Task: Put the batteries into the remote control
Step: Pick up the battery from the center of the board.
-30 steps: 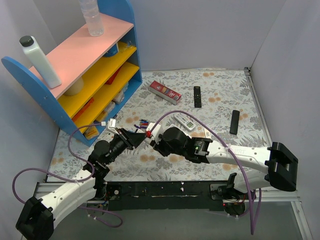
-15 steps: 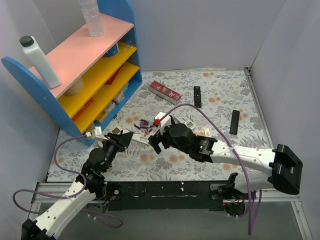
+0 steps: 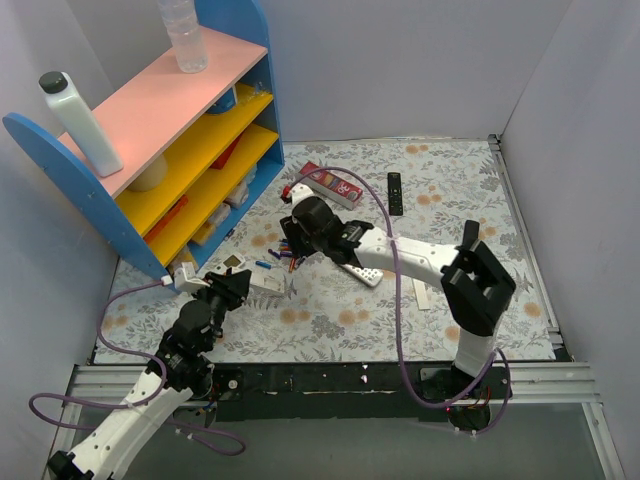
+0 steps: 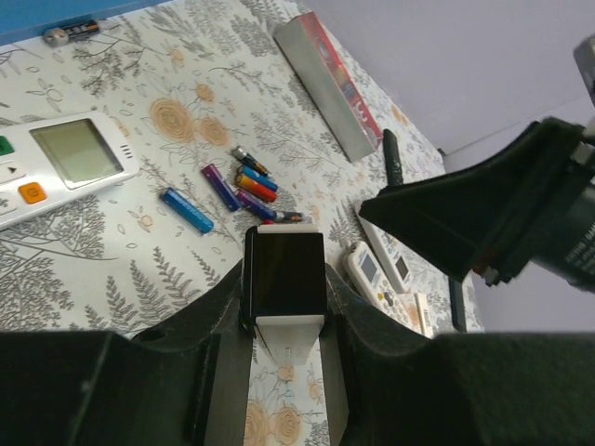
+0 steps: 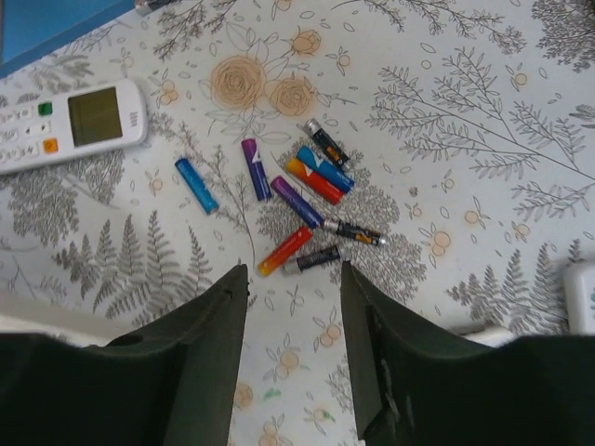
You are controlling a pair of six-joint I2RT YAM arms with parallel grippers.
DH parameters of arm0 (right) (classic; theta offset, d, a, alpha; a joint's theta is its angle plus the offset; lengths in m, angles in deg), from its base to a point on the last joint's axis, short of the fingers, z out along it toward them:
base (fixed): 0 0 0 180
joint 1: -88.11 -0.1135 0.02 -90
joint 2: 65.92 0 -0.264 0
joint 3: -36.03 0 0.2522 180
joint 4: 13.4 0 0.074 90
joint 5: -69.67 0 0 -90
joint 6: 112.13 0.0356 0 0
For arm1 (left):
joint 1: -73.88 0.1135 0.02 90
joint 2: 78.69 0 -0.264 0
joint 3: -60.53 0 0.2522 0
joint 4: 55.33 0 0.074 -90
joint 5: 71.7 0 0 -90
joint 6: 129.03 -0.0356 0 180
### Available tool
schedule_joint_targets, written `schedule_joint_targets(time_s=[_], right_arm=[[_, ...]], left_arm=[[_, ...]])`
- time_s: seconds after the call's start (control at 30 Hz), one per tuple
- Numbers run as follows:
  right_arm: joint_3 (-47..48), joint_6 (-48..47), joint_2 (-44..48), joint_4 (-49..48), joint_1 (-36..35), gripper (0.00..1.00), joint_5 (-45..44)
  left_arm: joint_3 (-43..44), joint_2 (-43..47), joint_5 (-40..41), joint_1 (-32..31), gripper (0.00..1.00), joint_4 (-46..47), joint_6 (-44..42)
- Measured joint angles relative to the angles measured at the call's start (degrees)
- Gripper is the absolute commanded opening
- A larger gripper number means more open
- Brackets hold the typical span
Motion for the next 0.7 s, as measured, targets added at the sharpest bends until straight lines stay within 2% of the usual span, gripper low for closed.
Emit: schedule_joint_targets(time_s=[0.3,0.7], right_arm=[[16.06,6.56,-16.9,10.4,1.29,0.32,0.85],[19.3,11.1,-23.56,14.64,1.29,0.25,0.81]], left_arm=[[-0.07,-1.11,2.21,0.0,0.0,-4.24,0.2],[-1.07,1.7,2.32,0.0,0.0,-4.79,0.11]])
